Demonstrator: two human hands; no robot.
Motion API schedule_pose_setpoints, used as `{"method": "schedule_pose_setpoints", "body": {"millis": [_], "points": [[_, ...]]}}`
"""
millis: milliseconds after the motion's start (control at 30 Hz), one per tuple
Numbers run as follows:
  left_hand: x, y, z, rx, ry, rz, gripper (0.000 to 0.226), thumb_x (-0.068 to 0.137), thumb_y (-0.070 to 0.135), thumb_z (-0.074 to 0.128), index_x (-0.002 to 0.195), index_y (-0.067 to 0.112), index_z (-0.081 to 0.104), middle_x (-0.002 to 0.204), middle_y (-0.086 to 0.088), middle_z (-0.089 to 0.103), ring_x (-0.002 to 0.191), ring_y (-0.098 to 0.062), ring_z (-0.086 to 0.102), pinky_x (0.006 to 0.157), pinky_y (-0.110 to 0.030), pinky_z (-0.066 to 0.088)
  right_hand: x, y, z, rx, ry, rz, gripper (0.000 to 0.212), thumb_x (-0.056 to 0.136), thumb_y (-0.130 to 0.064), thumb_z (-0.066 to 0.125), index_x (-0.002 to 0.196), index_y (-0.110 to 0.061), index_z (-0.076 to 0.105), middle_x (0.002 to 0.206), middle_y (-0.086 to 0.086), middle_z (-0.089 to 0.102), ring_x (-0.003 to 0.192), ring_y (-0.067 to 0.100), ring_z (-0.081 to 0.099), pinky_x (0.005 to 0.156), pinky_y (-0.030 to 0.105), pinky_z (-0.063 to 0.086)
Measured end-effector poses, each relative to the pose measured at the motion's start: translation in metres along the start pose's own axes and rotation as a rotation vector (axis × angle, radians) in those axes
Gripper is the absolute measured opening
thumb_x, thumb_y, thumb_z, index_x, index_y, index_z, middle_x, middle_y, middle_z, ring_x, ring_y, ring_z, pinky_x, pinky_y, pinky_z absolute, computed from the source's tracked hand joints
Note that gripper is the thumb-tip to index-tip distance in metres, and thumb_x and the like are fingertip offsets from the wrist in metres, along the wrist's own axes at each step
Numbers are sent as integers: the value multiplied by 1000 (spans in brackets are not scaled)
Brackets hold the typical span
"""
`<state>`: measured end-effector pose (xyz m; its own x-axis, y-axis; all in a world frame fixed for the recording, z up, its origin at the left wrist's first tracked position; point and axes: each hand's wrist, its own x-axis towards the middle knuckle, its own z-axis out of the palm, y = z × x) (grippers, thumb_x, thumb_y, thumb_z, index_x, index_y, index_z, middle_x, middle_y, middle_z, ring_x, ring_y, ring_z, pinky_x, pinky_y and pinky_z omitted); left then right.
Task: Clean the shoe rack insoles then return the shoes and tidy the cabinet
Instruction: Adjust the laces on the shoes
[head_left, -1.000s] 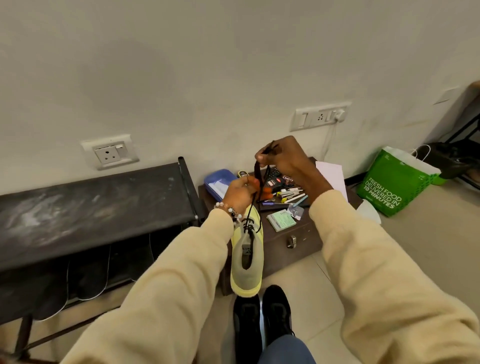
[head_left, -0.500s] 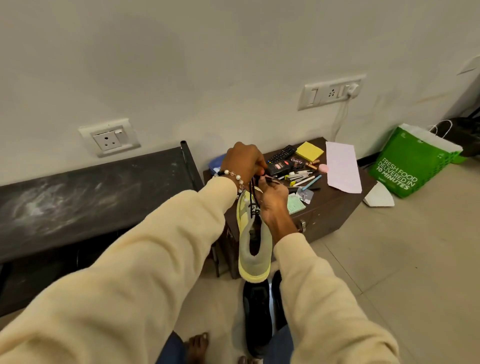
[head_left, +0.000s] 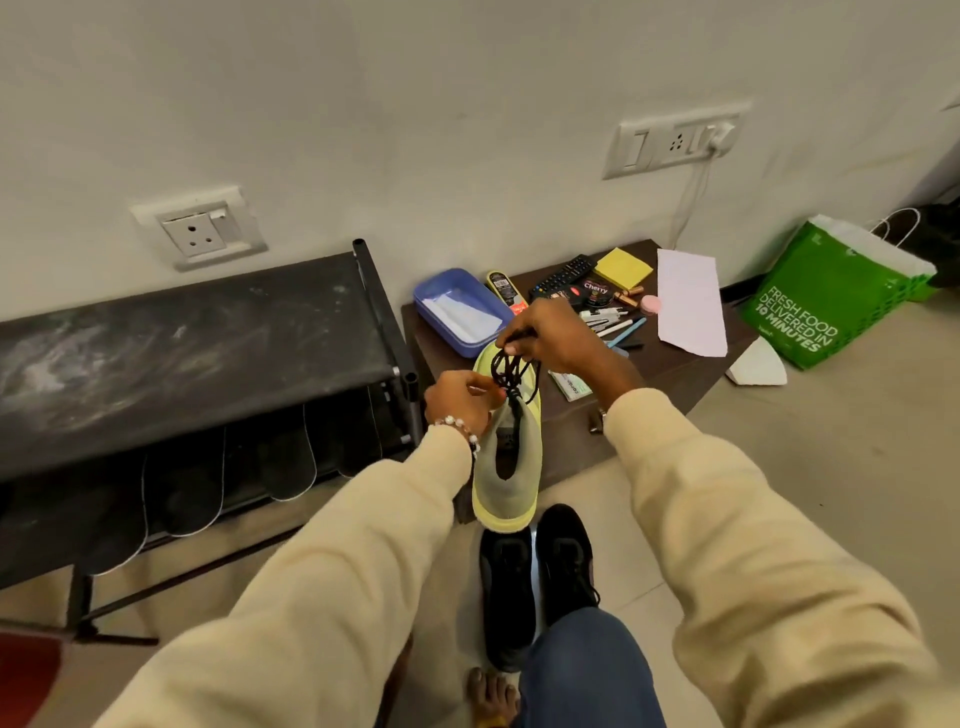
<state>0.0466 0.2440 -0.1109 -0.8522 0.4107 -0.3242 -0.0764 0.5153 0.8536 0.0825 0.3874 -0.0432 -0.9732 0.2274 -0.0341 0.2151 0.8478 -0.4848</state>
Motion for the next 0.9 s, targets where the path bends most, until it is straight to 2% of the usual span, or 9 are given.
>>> {"method": "schedule_pose_setpoints", "body": {"millis": [133, 267, 333, 433, 533, 600, 667, 733, 900], "points": [[-14, -14, 8, 491, 22, 32, 44, 77, 40, 77, 114, 19, 67, 115, -9, 63, 106, -34, 60, 83, -37, 49, -4, -8, 4, -382, -135, -107, 25, 86, -3, 59, 106, -10, 73, 103, 11, 71, 99, 26, 62, 85, 32, 48], [-15, -16, 7, 518, 23, 54, 37, 82, 38, 72, 112, 17, 69, 114, -13, 63, 106, -36, 59, 84, -38, 50, -20, -10, 20, -490, -70, -9, 26, 88, -6, 56, 109, -11, 70, 102, 15, 67, 94, 30, 60, 78, 35, 47], [-14, -16, 6, 501, 13, 84, 35, 82, 38, 72, 111, 18, 72, 112, -13, 67, 105, -35, 60, 86, -37, 50, -34, -8, 35, -116, 70, 160, 27, 88, 1, 57, 108, -9, 71, 100, 14, 69, 88, 30, 65, 78, 34, 54], [-15, -17, 4, 442, -4, 106, 34, 79, 39, 75, 106, 20, 74, 104, -13, 70, 98, -34, 64, 86, -37, 53, -60, -16, 67, 630, 442, 494, 20, 85, 7, 61, 98, -2, 73, 92, 15, 70, 72, 29, 69, 62, 30, 59], [-15, -18, 4, 452, 16, 140, 29, 81, 31, 74, 109, 22, 74, 103, -12, 71, 97, -32, 64, 86, -36, 54, -72, -24, 101, 1139, 677, 815, 15, 85, 8, 62, 95, 1, 71, 93, 15, 67, 70, 23, 68, 65, 30, 59], [-13, -18, 4, 452, 21, 158, 28, 82, 23, 72, 110, 22, 73, 108, -11, 70, 101, -31, 63, 90, -35, 52, -75, -27, 116, 1340, 779, 901, 13, 86, 7, 60, 95, 3, 69, 93, 18, 67, 68, 23, 67, 68, 32, 59], [-11, -20, 3, 446, 8, 164, 29, 82, 19, 73, 111, 22, 73, 109, -11, 69, 103, -30, 63, 93, -34, 51, -77, -27, 127, 1178, 807, 905, 15, 87, 2, 62, 99, 0, 70, 95, 18, 69, 71, 23, 69, 71, 32, 59], [-9, -21, 1, 430, -8, 172, 29, 81, 19, 74, 111, 21, 73, 108, -12, 70, 102, -30, 64, 95, -36, 51, -77, -24, 131, 812, 741, 827, 20, 88, -5, 63, 107, -4, 70, 101, 14, 71, 83, 23, 69, 79, 30, 56], [-5, -27, 0, 389, -15, 219, 28, 83, 24, 73, 111, 18, 74, 103, -12, 72, 100, -30, 64, 95, -37, 50, -83, -18, 131, -119, 343, 416, 30, 96, -20, 47, 119, -8, 62, 111, 12, 64, 103, 25, 58, 83, 30, 45]]}}
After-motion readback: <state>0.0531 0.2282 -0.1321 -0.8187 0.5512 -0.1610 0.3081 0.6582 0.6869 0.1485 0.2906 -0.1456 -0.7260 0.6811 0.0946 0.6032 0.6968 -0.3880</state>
